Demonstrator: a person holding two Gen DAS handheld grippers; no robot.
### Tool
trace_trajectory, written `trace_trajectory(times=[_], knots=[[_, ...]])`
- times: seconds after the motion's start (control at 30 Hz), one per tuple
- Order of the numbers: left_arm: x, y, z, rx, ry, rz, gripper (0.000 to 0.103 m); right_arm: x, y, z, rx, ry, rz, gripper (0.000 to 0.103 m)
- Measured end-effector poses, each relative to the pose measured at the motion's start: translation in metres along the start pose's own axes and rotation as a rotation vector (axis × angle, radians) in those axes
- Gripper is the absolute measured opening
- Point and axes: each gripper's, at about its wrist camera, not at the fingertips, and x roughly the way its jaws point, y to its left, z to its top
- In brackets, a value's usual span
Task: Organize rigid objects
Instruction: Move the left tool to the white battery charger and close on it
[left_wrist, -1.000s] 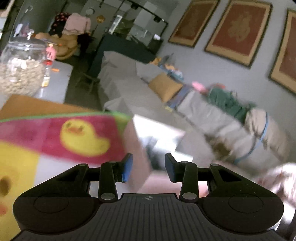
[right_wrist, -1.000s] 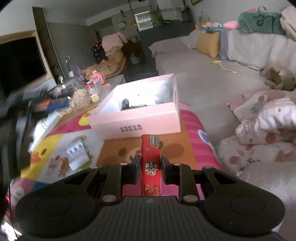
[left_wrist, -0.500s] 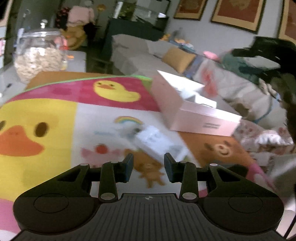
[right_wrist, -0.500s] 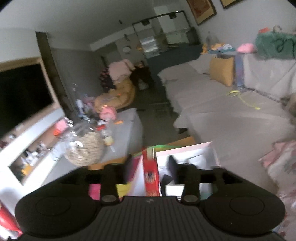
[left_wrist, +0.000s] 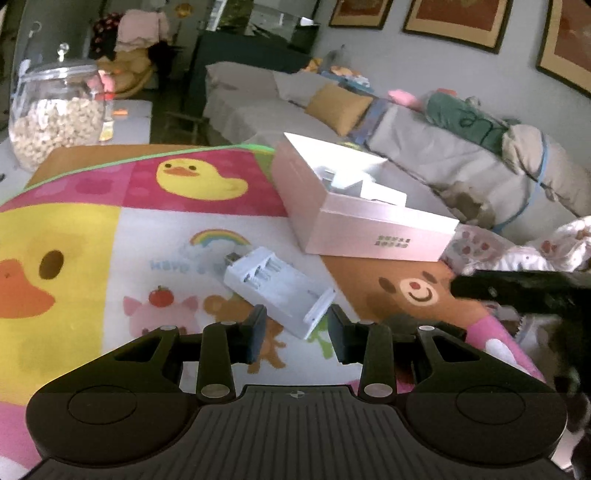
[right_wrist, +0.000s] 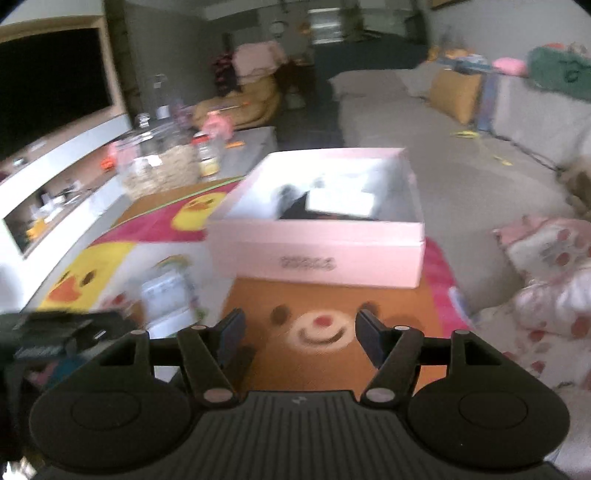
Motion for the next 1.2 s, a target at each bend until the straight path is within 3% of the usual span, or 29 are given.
trace_trajectory(times=[0.1,0.2,0.43,0.6,0.8,0.9,1.07,1.2], knots=[[0.001,-0.004,0.004,0.001,-0.016,0.031,0.040,-0.006,0.009,-0.004,-0.047,-0.030,0.011,0.073],[0.003,-0.013,0.008,0.058,-0.019,0.041,0.040,-0.002,0.010,-0.008,-0.074,-0.074,-0.047,0.073],[0.032,-0.050,0.008,0.294,0.024,0.049,0.041,0.021,-0.021,-0.018,0.088,-0.031,-0.054,0.073],[0.063,-0.070,0.007,0.484,0.001,0.176,0.041,0.028,-0.028,-0.029,0.127,-0.030,-0.039,0.076],[0.061,-0.071,-0.005,0.605,0.005,0.235,0.040,0.028,-0.030,-0.032,0.139,-0.035,-0.024,0.076],[0.051,-0.057,-0.007,0.604,0.000,0.284,0.040,0.026,-0.030,-0.031,0.137,-0.033,-0.025,0.077],[0.033,-0.026,-0.008,0.518,0.007,0.355,0.040,0.028,-0.027,-0.031,0.126,-0.025,-0.034,0.077],[0.019,-0.010,-0.007,0.450,0.020,0.325,0.040,0.030,-0.024,-0.030,0.114,-0.019,-0.045,0.079]])
